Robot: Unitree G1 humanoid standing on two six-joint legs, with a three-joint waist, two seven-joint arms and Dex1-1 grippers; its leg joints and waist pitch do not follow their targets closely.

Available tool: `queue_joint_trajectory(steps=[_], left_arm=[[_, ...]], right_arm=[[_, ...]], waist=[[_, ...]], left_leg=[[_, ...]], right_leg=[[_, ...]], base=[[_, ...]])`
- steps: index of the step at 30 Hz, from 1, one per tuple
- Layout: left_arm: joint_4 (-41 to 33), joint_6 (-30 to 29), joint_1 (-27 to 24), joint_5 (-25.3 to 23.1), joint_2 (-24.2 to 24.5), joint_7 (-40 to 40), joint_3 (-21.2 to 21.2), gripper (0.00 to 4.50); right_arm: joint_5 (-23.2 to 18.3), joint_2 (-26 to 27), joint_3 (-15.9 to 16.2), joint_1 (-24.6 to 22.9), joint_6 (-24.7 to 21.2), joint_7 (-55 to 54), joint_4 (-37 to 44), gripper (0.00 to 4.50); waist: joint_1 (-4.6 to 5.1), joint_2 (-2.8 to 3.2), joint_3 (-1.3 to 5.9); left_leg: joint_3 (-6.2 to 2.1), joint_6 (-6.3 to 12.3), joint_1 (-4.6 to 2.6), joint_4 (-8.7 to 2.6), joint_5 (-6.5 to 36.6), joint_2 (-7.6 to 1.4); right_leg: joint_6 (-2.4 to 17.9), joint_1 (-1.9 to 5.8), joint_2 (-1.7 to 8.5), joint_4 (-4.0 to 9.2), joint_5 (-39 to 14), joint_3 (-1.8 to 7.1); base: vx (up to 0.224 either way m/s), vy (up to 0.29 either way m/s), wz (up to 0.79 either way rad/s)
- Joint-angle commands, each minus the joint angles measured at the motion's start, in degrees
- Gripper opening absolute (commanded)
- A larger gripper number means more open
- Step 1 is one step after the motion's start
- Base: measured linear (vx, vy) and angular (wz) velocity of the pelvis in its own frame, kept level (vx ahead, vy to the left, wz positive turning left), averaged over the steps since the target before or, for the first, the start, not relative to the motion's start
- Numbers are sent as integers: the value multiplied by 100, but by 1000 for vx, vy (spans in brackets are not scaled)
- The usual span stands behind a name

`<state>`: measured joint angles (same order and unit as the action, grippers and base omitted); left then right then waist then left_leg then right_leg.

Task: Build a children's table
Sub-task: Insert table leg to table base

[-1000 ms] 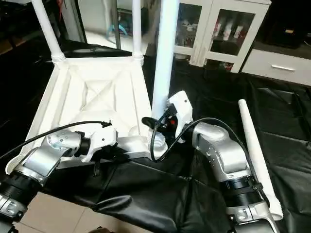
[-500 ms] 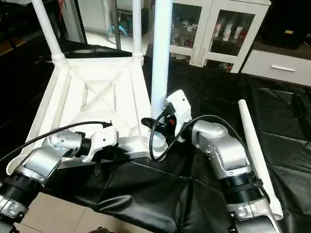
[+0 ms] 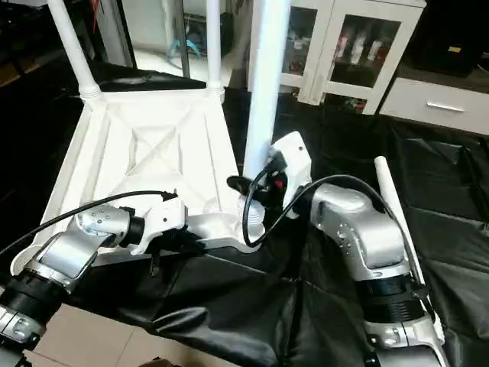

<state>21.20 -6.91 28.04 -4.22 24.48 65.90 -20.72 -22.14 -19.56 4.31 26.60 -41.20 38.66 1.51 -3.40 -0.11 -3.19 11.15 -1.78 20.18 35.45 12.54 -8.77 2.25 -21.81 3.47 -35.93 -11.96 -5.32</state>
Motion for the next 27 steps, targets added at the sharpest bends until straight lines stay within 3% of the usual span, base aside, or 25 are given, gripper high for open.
queue_joint_trajectory(steps=[1, 12, 16, 27], left_arm=[[215, 20, -42, 9, -91, -171, -17, 0], [219, 19, -38, -3, -48, -146, -9, 0], [217, 22, -36, -7, -22, -134, -5, 0], [185, 42, -64, -2, 18, -151, 16, 0]], right_arm=[[-82, -69, 16, -44, -137, 47, 223, 185], [135, -103, 237, -218, -193, -27, -31, 185], [216, 5, 285, -179, -46, -83, -284, 185], [100, 361, 78, -361, 489, -87, -755, 185]], waist=[[5, -48, 299], [7, -38, 280], [10, -25, 293], [21, -10, 266]], left_leg=[[-274, 6, -52, -503, 897, -548], [-281, -61, -50, -509, 1066, -541], [-282, -85, -54, -516, 1031, -555], [-298, -134, -61, -533, 1316, -558]], right_leg=[[839, 189, 694, 551, -1709, 482], [829, 183, 715, 590, -1927, 490], [894, 179, 714, 561, -1720, 487], [844, 164, 735, 611, -2077, 497]], base=[[0, 0, 0], [0, 0, 0], [0, 0, 0], [0, 0, 0]])
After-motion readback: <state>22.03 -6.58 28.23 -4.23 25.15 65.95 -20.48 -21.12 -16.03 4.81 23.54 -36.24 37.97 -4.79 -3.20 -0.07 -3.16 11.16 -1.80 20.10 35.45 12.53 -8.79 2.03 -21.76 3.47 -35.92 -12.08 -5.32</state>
